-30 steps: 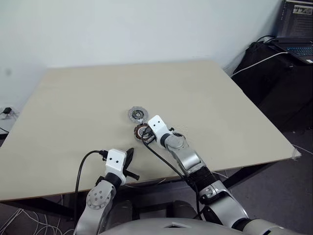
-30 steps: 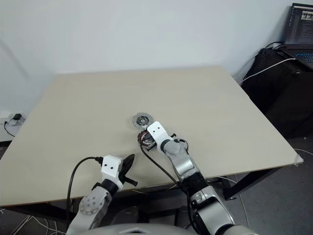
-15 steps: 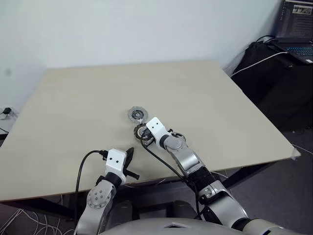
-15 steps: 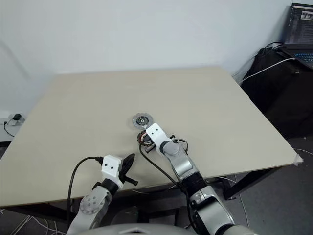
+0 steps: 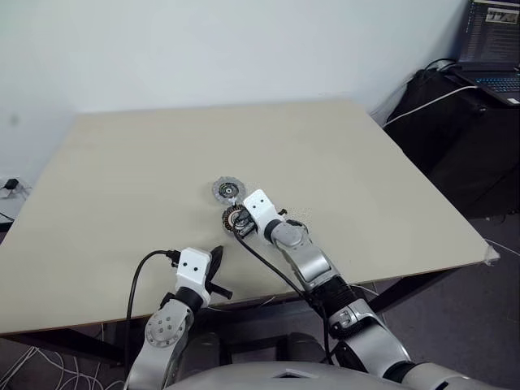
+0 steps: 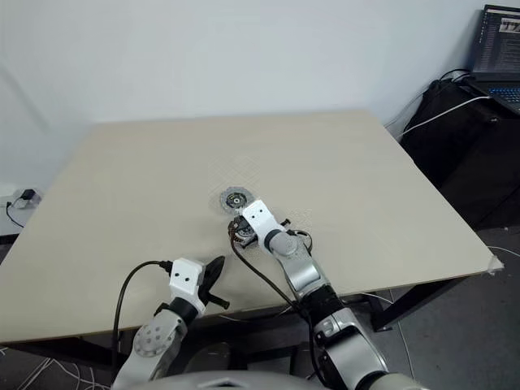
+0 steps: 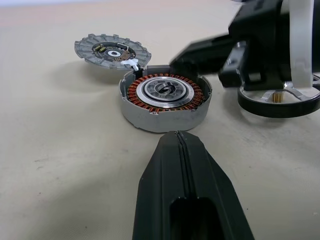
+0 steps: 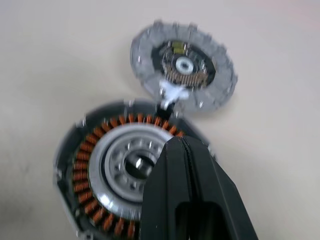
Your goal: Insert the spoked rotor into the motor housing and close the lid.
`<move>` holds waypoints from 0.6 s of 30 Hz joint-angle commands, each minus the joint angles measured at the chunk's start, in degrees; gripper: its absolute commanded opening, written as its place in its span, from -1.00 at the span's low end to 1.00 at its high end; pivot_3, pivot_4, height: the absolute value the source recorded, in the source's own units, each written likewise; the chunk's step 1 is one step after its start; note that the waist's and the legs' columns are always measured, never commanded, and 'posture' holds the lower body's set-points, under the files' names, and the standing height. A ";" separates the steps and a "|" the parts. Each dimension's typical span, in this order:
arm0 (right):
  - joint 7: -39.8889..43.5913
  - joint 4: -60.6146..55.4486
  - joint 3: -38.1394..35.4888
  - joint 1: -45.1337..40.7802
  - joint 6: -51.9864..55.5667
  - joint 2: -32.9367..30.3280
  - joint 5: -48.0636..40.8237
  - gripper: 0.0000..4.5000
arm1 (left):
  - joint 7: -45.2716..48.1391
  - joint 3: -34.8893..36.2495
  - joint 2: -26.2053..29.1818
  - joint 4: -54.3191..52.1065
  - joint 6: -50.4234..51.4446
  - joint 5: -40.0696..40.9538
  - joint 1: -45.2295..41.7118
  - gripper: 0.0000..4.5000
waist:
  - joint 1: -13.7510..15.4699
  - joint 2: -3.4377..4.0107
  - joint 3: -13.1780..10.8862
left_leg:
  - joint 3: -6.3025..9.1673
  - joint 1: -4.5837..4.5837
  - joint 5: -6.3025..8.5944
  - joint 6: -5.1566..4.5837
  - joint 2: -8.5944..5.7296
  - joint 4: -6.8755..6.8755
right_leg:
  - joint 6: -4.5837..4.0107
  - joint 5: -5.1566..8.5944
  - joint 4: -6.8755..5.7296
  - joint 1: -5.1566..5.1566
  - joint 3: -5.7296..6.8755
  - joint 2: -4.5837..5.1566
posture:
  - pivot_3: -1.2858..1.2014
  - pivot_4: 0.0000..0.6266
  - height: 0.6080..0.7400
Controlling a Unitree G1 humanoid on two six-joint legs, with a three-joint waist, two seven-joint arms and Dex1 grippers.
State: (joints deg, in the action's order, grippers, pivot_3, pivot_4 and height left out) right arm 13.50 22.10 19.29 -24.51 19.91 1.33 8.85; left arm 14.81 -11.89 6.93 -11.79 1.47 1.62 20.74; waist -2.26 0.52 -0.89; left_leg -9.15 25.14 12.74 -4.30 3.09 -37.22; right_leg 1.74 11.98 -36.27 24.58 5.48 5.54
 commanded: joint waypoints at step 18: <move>5.41 -0.12 1.95 -0.20 1.01 -0.34 0.76 -0.99 | -1.46 -1.15 -0.69 -4.31 1.55 -0.40 -0.01 -1.00 | 0.04 0.00 0.00 | -0.02 0.00 0.00 0.01 0.00 0.00 | 0.00 0.00 0.00 0.00 0.00 -0.01 | 0.03 -1.00 1.00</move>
State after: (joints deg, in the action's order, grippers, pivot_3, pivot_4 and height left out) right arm 18.12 25.23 21.09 -24.98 20.32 1.37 9.64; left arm 13.66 -12.66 6.62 -13.64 3.39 1.17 21.24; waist -2.21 0.52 -0.89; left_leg -9.17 25.14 12.73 -4.29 3.09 -37.22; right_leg 1.74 11.98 -36.27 24.57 5.48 5.53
